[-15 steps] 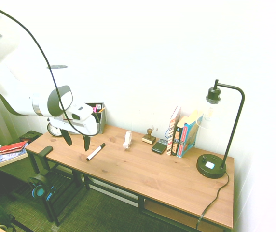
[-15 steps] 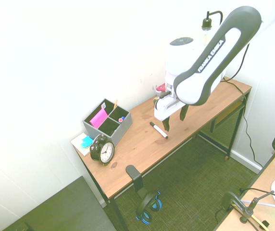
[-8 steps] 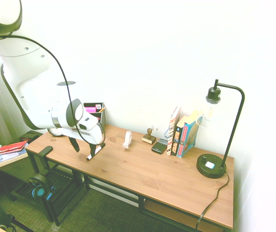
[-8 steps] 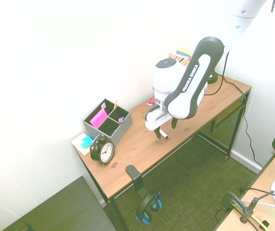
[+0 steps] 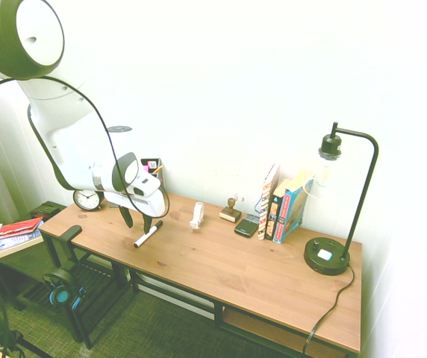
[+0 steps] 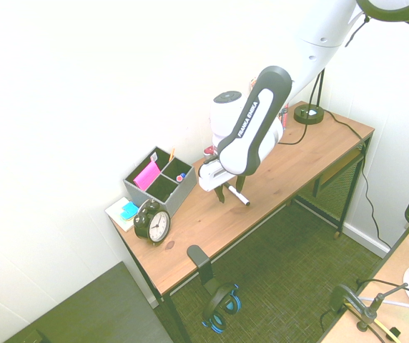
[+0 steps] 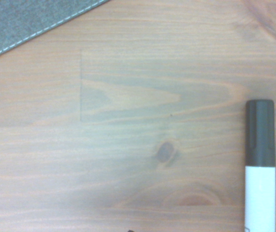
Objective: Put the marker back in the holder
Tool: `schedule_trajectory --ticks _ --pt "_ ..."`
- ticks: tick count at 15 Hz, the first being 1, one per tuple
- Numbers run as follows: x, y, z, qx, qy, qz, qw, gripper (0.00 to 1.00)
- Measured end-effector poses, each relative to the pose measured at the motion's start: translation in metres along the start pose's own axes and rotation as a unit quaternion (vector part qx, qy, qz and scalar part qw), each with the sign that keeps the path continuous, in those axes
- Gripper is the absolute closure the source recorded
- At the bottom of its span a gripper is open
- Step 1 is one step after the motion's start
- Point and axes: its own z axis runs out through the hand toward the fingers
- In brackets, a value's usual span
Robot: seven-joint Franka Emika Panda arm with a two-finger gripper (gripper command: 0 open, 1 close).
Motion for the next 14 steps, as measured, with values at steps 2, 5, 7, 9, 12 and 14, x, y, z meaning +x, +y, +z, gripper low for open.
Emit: schedule_trajectory --ticks 2,5,7,9,12,14 --pt "-0.001 0.000 0.001 0.000 -0.002 -0.004 1.000 1.00" --pt "0.006 0.006 0.003 -0.005 -0.003 -0.001 1.000 1.00" --pt "0.008 0.010 0.008 -0.010 -0.005 -0.002 1.000 1.00" --pt "0.006 0.013 0.015 -0.014 -0.008 -0.004 1.000 1.00" --pt "0.005 0.012 0.015 -0.013 -0.009 -0.004 1.000 1.00" --pt "0.005 0.012 0.015 -0.013 -0.011 0.000 1.000 1.00"
